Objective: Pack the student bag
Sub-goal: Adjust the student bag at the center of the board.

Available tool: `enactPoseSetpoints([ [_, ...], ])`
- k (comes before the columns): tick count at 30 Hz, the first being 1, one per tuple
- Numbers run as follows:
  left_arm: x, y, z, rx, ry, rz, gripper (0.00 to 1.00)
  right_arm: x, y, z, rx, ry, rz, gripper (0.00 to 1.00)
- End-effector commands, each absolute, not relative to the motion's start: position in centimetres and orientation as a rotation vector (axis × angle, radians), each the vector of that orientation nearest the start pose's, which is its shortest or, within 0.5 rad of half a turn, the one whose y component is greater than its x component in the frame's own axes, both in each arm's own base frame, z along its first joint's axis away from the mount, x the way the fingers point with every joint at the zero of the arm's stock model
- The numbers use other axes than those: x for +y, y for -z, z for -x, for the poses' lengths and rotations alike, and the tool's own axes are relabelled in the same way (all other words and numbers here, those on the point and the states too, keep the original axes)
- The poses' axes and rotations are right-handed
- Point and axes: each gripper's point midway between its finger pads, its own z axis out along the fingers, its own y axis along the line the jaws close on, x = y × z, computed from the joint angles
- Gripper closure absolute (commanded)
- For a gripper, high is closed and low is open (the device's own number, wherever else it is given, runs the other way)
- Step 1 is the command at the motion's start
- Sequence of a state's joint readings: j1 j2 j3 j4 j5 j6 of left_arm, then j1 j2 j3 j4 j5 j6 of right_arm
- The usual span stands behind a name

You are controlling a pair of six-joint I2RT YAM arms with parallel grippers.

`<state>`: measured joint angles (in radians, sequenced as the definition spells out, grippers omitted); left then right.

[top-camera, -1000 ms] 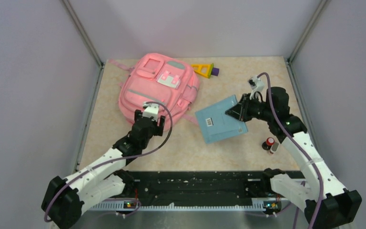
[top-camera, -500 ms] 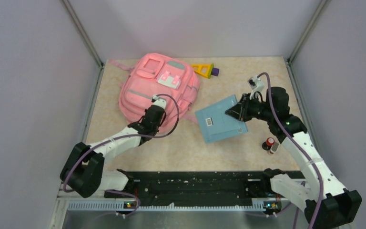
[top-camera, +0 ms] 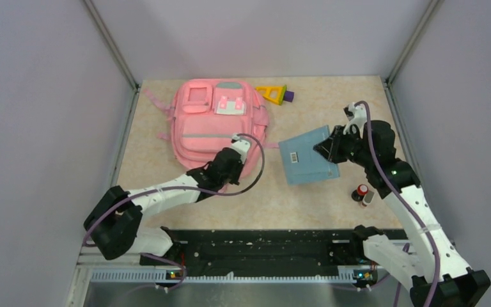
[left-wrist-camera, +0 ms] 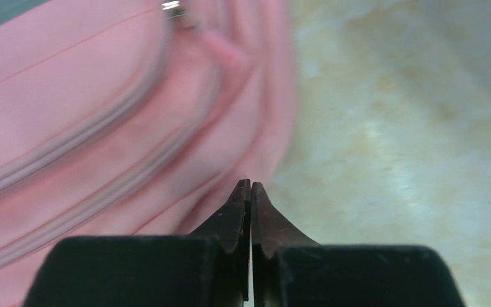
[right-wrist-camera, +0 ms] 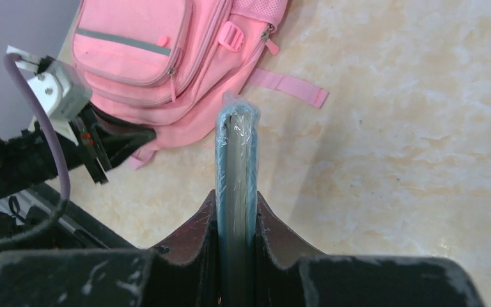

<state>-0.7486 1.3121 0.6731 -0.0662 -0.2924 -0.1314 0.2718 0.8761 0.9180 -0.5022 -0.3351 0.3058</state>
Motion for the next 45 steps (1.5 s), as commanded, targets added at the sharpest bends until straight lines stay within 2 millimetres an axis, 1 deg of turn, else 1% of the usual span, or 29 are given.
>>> enactPoseSetpoints([
  [1, -30.0, -10.9, -27.4, 2.074, 0.512, -0.582, 1.0, 13.3, -30.4, -26.4, 1.877, -0.641, 0.159, 1.0],
  [3, -33.6, -11.1, -26.7, 2.066, 0.618, -0.614, 1.0, 12.8, -30.3, -26.5, 1.881, -0.61, 0.138, 1.0],
  [5, -37.5, -12.1, -25.7, 2.026, 0.719, -0.674, 1.0, 12.2, -30.5, -26.5, 1.876, -0.584, 0.108, 1.0],
  [7, -40.4, -13.3, -24.9, 1.984, 0.764, -0.74, 1.0, 12.0, -30.9, -26.3, 1.86, -0.579, 0.093, 1.0],
  [8, -41.4, -13.8, -24.6, 1.974, 0.782, -0.764, 1.0, 11.8, -31.2, -26.1, 1.846, -0.578, 0.087, 1.0],
  [9, -42.0, -14.6, -24.6, 1.961, 0.795, -0.774, 1.0, 11.6, -31.4, -26.0, 1.833, -0.574, 0.076, 1.0],
  [10, -42.2, -15.3, -24.7, 1.949, 0.798, -0.777, 0.98, 11.5, -31.7, -25.9, 1.82, -0.569, 0.069, 1.0],
  [11, -42.1, -15.7, -25.0, 1.937, 0.78, -0.775, 0.91, 11.2, -31.8, -25.9, 1.81, -0.561, 0.056, 1.0],
  [12, -41.4, -16.1, -25.6, 1.938, 0.733, -0.751, 0.82, 11.1, -32.0, -25.9, 1.799, -0.556, 0.048, 1.0],
  [14, -39.5, -16.1, -27.1, 1.935, 0.588, -0.731, 0.58, 10.9, -32.1, -25.8, 1.788, -0.555, 0.041, 1.0],
  [15, -38.3, -16.2, -27.9, 1.933, 0.508, -0.731, 0.49, 11.0, -32.2, -25.7, 1.783, -0.557, 0.039, 1.0],
  [16, -37.3, -16.3, -28.6, 1.935, 0.437, -0.732, 0.42, 11.0, -32.1, -25.8, 1.781, -0.559, 0.037, 1.0],
  [18, -34.7, -15.8, -30.1, 1.969, 0.294, -0.738, 0.36, 11.0, -32.0, -25.8, 1.779, -0.566, 0.032, 1.0],
  [20, -32.5, -15.9, -31.5, 1.982, 0.2, -0.723, 0.33, 11.1, -31.8, -25.8, 1.779, -0.572, 0.029, 1.0],
  [23, -29.9, -15.9, -33.1, 1.995, 0.08, -0.718, 0.3, 11.2, -31.3, -25.9, 1.787, -0.577, 0.022, 1.0],
  [26, -26.9, -15.4, -34.7, 2.017, -0.058, -0.675, 0.29, 11.3, -30.7, -25.9, 1.804, -0.58, 0.022, 1.0],
  [28, -25.1, -14.9, -35.4, 2.033, -0.128, -0.654, 0.29, 11.2, -30.4, -25.9, 1.811, -0.578, 0.02, 1.0],
  [31, -23.0, -14.9, -36.2, 2.033, -0.222, -0.622, 0.28, 11.1, -30.3, -25.8, 1.809, -0.574, 0.013, 1.0],
  [33, -22.2, -14.8, -36.3, 2.038, -0.252, -0.614, 0.28, 11.1, -30.7, -25.7, 1.798, -0.578, 0.013, 1.0],
  [37, -21.4, -14.2, -36.4, 2.064, -0.265, -0.617, 0.28, 11.2, -31.5, -25.3, 1.779, -0.594, 0.017, 1.0],
  [40, -22.0, -13.3, -35.7, 2.095, -0.143, -0.634, 0.28, 10.9, -31.6, -25.1, 1.77, -0.586, 0.01, 1.0],
  [43, -22.1, -13.0, -35.1, 2.107, -0.112, -0.642, 0.28, 11.0, -31.5, -25.1, 1.769, -0.59, 0.006, 1.0],
  [45, -22.0, -12.4, -34.6, 2.126, -0.103, -0.662, 0.28, 11.2, -31.5, -25.2, 1.774, -0.599, 0.011, 1.0],
])
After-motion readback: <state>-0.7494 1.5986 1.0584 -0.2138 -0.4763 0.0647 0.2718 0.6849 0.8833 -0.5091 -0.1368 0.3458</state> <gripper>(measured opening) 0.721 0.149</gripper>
